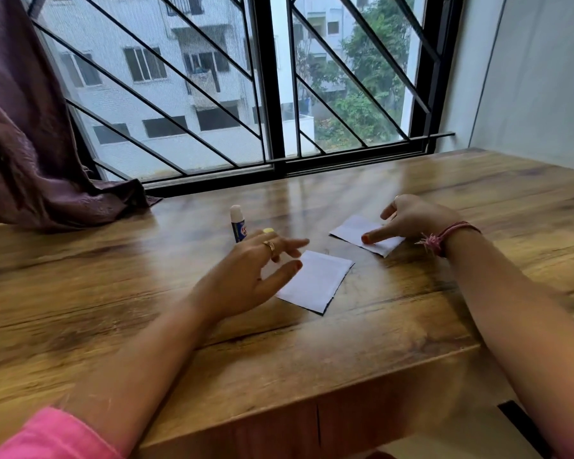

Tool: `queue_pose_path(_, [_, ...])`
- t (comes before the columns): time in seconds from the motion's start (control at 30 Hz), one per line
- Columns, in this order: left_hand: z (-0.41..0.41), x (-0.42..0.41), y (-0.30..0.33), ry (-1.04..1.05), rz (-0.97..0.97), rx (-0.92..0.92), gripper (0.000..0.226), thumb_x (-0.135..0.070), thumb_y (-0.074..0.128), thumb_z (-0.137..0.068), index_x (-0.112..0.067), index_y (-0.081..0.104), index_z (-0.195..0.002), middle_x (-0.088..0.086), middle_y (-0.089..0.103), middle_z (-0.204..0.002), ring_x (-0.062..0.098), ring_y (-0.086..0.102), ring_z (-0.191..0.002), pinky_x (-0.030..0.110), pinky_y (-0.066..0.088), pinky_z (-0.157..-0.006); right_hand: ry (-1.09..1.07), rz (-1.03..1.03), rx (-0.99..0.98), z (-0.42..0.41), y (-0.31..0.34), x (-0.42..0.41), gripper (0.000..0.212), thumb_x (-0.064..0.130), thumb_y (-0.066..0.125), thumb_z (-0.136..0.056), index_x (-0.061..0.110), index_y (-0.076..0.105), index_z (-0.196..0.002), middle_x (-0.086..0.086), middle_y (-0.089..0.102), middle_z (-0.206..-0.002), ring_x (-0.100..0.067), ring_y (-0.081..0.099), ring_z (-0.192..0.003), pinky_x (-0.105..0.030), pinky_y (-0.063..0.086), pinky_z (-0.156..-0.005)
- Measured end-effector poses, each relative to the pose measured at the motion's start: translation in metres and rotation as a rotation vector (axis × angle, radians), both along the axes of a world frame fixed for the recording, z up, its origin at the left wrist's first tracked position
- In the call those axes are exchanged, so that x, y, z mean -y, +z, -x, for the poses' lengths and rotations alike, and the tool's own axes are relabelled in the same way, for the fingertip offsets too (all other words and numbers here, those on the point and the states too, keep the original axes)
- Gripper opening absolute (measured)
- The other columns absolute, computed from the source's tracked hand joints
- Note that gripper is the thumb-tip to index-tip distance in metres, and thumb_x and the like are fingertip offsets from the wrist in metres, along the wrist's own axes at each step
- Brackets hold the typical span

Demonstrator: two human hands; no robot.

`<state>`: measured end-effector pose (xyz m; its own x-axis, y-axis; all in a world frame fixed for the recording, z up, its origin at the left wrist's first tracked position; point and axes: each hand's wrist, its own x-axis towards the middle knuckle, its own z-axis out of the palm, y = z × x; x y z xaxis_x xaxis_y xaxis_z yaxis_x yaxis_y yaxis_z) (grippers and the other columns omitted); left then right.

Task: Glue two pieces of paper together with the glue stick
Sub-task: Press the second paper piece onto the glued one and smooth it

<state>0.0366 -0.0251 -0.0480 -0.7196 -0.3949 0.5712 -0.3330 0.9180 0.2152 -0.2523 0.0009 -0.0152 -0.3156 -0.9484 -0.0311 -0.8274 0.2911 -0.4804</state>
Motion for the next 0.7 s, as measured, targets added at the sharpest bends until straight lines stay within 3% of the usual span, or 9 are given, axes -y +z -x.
queue_pose_path(0.1, [0.006,-0.002,-0.003,0.055,-0.008,0.063,0.039,-0.044,0.046,-0.092,-0.023,0.066,-0.118,-0.012,0.065,-0.103,0.01,0.051,-0.099,0.021,0.04,-0.089,-0.012,-0.005,0.032,0.0,0.001,0.0,0.082,0.05,0.082,-0.06,0.003,0.057,-0.122,-0.01,0.06,-0.126,-0.023,0.057,-0.107,-0.03,0.046,-0.091])
queue_pose_path(0.3, [0.018,-0.007,0.0,0.275,-0.047,0.135,0.058,-0.074,0.037,-0.077,-0.035,0.073,-0.103,-0.01,0.052,-0.095,0.012,0.047,-0.097,0.034,0.042,-0.09,-0.028,0.025,0.06,0.0,0.001,0.002,0.08,0.046,0.085,-0.058,0.005,0.059,-0.121,-0.009,0.062,-0.121,-0.017,0.053,-0.093,-0.026,0.043,-0.081])
queue_pose_path(0.4, [0.021,-0.008,0.0,0.341,-0.083,0.194,0.064,-0.08,0.035,-0.07,-0.039,0.07,-0.105,-0.008,0.049,-0.098,0.014,0.047,-0.102,0.037,0.039,-0.093,-0.031,0.012,0.074,-0.001,0.002,0.001,0.079,0.045,0.086,-0.057,0.004,0.06,-0.12,-0.008,0.064,-0.117,-0.018,0.056,-0.092,-0.027,0.045,-0.081])
queue_pose_path(0.47, [0.022,-0.01,0.001,0.362,-0.1,0.24,0.056,-0.079,0.044,-0.074,-0.041,0.069,-0.107,-0.008,0.047,-0.099,0.013,0.043,-0.104,0.038,0.035,-0.095,-0.029,-0.004,0.075,-0.002,0.003,0.001,0.075,0.045,0.087,-0.055,0.005,0.064,-0.115,-0.006,0.068,-0.109,-0.019,0.06,-0.092,-0.031,0.051,-0.085])
queue_pose_path(0.63, [0.025,-0.013,0.003,0.386,-0.151,0.319,0.042,-0.067,0.049,-0.082,-0.047,0.062,-0.116,-0.007,0.042,-0.103,0.01,0.034,-0.103,0.036,0.031,-0.093,0.006,0.011,0.111,-0.004,0.004,-0.002,0.041,0.033,0.09,-0.054,0.015,0.068,-0.084,-0.007,0.07,-0.09,-0.03,0.067,-0.092,-0.049,0.055,-0.084])
queue_pose_path(0.7, [0.026,-0.013,0.004,0.382,-0.191,0.352,0.04,-0.066,0.049,-0.083,-0.049,0.06,-0.118,-0.007,0.04,-0.103,0.011,0.034,-0.106,0.036,0.031,-0.094,0.012,0.038,0.137,-0.002,0.005,-0.001,0.036,0.023,0.089,-0.059,0.013,0.067,-0.086,-0.007,0.069,-0.091,-0.03,0.066,-0.089,-0.045,0.056,-0.084])
